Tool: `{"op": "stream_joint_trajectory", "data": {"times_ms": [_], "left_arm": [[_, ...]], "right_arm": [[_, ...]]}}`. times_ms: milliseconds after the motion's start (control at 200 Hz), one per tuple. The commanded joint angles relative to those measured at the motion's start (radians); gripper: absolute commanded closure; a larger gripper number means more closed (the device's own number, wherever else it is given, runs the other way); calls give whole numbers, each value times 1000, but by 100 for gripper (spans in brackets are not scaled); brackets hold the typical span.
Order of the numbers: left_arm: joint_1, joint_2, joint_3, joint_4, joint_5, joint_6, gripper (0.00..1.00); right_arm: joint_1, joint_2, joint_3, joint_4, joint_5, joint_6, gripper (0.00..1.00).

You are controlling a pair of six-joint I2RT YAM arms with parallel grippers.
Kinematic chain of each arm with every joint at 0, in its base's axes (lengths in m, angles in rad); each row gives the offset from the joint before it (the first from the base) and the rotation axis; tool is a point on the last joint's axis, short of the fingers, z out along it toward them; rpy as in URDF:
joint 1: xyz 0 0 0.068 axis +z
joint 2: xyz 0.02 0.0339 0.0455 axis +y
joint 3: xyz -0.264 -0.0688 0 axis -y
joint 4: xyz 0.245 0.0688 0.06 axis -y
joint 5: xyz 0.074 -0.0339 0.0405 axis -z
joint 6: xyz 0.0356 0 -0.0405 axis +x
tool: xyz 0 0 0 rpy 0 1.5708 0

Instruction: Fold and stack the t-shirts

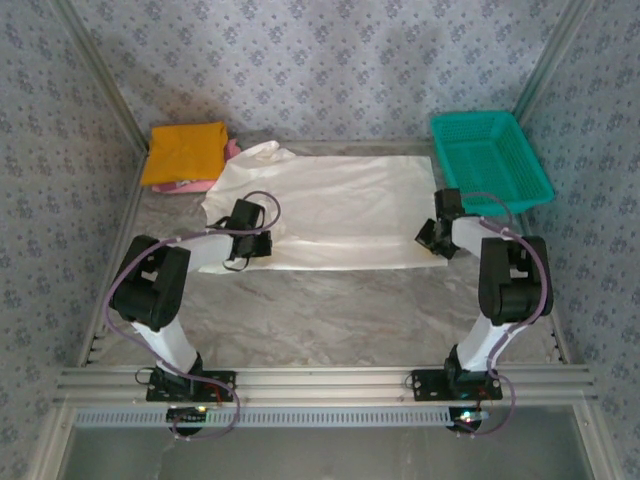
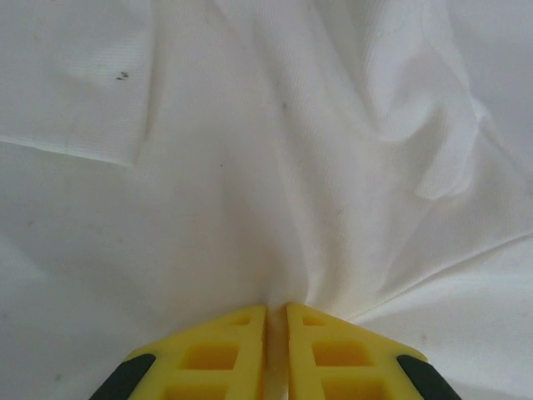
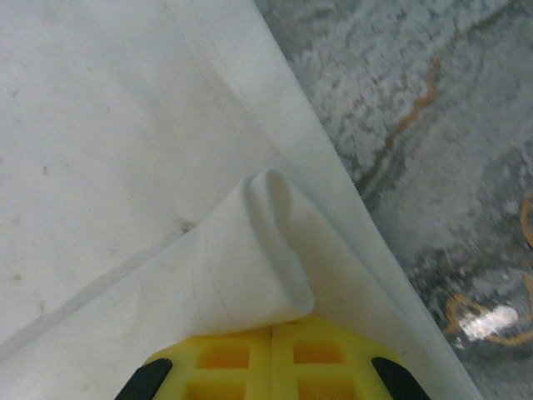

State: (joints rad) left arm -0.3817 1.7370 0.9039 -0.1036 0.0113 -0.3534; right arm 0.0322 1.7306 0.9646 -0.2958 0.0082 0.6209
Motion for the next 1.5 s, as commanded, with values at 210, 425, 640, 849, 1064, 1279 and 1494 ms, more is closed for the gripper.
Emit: {"op": "stream_joint_trajectory", "data": {"times_ms": [210,425,640,849,1064,1279,1494], "left_arm": [[14,25,-41,-92,-37,7,87],[14,27,-39,-93,-37,7,87],[14,29,-27,-112,-34,12,87],[14,40,-21,-117,-31,5,86],[12,50,-18,-112,-13,-9,86],[12,68,5,-121,-7,2,86],[12,67,2,-119,-7,4,86]], "right_arm": [[-18,48,128,-6,-43,51,100],[-29,134,218,13,-69,62,100],[-24,185,309,5,-109,28,100],[4,86,348,-102,-109,-52,86],[32,-105,179,-239,-96,-20,60],[15,-164,42,-166,-194,78,58],[30,-81,41,-72,-268,138,58]]}}
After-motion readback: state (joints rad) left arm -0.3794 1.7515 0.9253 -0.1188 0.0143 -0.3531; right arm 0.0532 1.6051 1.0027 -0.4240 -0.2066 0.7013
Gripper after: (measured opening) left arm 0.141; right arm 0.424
